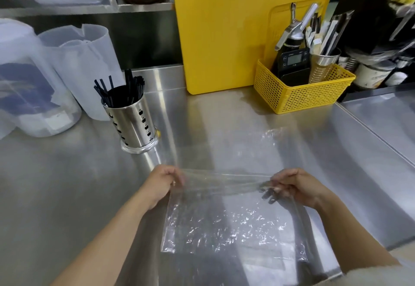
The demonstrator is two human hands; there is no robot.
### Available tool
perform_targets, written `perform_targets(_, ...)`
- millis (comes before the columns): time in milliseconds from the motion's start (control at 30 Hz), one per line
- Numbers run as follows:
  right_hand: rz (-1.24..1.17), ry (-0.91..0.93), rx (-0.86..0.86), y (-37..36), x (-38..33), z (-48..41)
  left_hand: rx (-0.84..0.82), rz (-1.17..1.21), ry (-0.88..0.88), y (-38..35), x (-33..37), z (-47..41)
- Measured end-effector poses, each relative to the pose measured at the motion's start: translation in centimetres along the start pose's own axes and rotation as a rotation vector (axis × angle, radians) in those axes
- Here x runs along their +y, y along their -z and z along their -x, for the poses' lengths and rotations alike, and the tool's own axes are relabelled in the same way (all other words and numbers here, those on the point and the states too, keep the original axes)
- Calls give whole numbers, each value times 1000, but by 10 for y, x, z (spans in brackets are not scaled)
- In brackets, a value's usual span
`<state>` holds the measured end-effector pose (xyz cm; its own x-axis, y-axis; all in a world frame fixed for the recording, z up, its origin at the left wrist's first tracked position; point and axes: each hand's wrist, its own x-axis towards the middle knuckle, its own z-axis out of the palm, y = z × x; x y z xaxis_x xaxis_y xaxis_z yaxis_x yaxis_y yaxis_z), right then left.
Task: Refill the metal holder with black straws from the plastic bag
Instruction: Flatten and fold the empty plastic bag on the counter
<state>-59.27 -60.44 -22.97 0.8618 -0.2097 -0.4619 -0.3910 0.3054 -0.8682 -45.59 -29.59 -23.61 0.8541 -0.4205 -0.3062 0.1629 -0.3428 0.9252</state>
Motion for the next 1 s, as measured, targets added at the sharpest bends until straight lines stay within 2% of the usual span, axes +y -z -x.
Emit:
perform_targets(100,26,17,14,0,1,-2,33,38,37,-1,1,0)
perform_targets(233,190,48,87,8,4,-10,-61,414,105,4,5,4)
perform_targets(267,224,55,84,8,4,-9,-79,445,119,5,6,5)
perform_targets(333,294,112,94,5,1,-6,-54,350,118,5,5,6)
perform_targets(467,552,368,254,-8,-17,-3,71,180,-35,0,10,6)
perform_targets(533,689,402,173,-14,-29,-1,41,127,-110,-2,16,6)
perform_targets(633,680,176,-221,-29,-42,0,-52,25,-206,-10,27,5)
perform_targets(733,728,30,-403,-44,-39,-4,-70,57,-282,-14,36,1)
perform_targets(800,747,76,-409,-48,-31,-7,-59,220,-296,-13,40,1)
perform_targets(867,645,134,-331,-47,-27,-10,21,372,-258,-7,40,0)
perform_targets(933,477,190,-214,-42,-25,-14,97,475,-132,7,35,-2)
perform_targets(1000,308,205,-148,-35,-26,-19,16,629,62,19,26,-2)
